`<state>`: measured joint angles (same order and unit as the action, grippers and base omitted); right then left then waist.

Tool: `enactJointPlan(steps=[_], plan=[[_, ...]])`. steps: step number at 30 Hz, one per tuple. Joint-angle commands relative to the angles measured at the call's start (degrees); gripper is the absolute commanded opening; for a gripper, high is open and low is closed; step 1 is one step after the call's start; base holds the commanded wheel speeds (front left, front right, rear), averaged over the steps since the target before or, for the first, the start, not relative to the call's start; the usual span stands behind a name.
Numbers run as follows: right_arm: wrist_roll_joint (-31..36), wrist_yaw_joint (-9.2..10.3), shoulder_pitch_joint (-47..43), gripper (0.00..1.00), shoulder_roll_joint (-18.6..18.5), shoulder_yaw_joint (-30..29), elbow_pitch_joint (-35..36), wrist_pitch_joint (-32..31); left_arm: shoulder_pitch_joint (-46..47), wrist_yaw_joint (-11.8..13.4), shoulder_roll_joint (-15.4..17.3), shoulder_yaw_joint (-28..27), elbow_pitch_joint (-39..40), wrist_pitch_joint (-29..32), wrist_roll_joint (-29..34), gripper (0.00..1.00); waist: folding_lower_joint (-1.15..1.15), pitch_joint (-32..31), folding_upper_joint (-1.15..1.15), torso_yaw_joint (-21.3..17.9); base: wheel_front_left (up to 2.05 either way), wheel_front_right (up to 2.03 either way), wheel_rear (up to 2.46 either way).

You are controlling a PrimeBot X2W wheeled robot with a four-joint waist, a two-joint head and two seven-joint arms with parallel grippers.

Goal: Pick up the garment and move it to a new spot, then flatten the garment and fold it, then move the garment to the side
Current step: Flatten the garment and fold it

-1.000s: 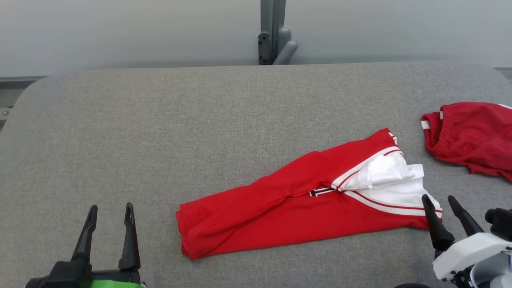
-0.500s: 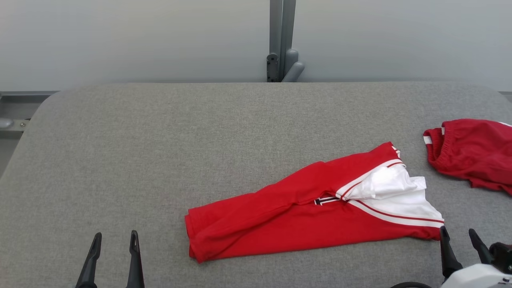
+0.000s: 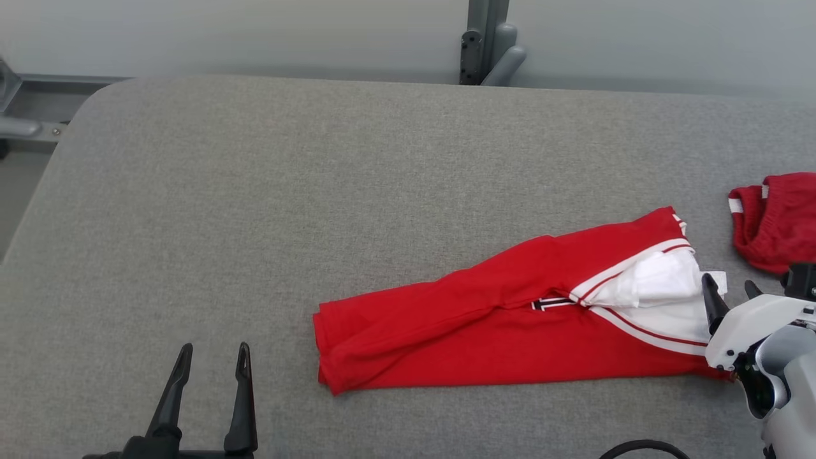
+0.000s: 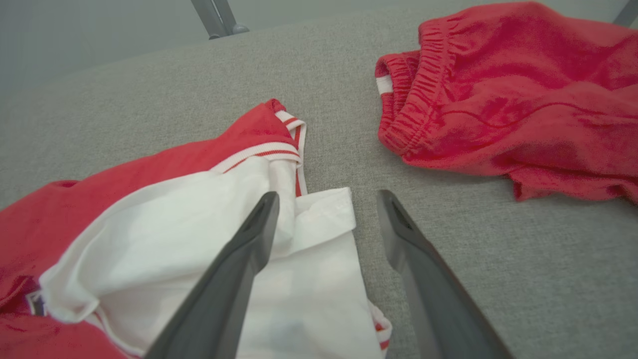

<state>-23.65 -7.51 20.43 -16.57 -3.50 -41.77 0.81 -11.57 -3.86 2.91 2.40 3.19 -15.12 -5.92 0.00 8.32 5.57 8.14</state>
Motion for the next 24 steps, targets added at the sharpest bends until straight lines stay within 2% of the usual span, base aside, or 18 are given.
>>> enactJointPlan(steps=[1, 8, 14, 16, 18, 24], plan=[[0.4, 0.04, 1.3, 1.0, -0.3, -0.1, -2.1, -0.9, 1.1, -0.1, 0.0, 0.4, -0.2, 0.0, 0.1, 1.0, 0.0, 2.7, 0.01, 2.7, 0.0, 0.0, 0.0], [-1.1, 0.04, 5.2, 1.0, 0.2, 2.2, -10.3, -2.8, 2.1, 0.6, 0.0, 1.0, -0.4, 0.0, -0.4, 1.0, 0.0, 4.7, 0.01, 4.1, 0.0, 0.0, 0.0], [-6.1, -0.19, 6.0, 1.0, 1.1, 7.5, -11.4, -6.6, 3.1, 1.0, 0.0, 1.4, -0.8, 0.0, -0.6, 1.0, 0.0, 5.1, 0.01, 4.0, 0.0, 0.0, 0.0], [-8.8, -0.21, 6.3, 0.0, 1.2, 9.2, -10.7, -7.7, 3.1, 1.1, 0.0, 1.8, -1.0, 0.0, -0.9, 1.0, 0.0, 4.9, 0.01, 3.7, 0.0, 0.0, 0.0], [-12.2, -0.27, 6.3, 0.0, 1.1, 11.0, -9.3, -8.6, 2.9, 1.2, 0.0, 2.1, -1.3, 0.0, -1.4, 1.0, 0.0, 4.6, 0.01, 3.0, 0.0, 0.0, 0.0], [-20.2, 0.05, 6.5, 0.0, -5.0, 13.1, -4.2, -8.7, 2.0, 1.8, 0.0, 2.3, -2.0, 0.0, -2.8, 1.0, 0.0, 3.0, 0.01, 0.4, 0.0, 0.0, 0.0]])
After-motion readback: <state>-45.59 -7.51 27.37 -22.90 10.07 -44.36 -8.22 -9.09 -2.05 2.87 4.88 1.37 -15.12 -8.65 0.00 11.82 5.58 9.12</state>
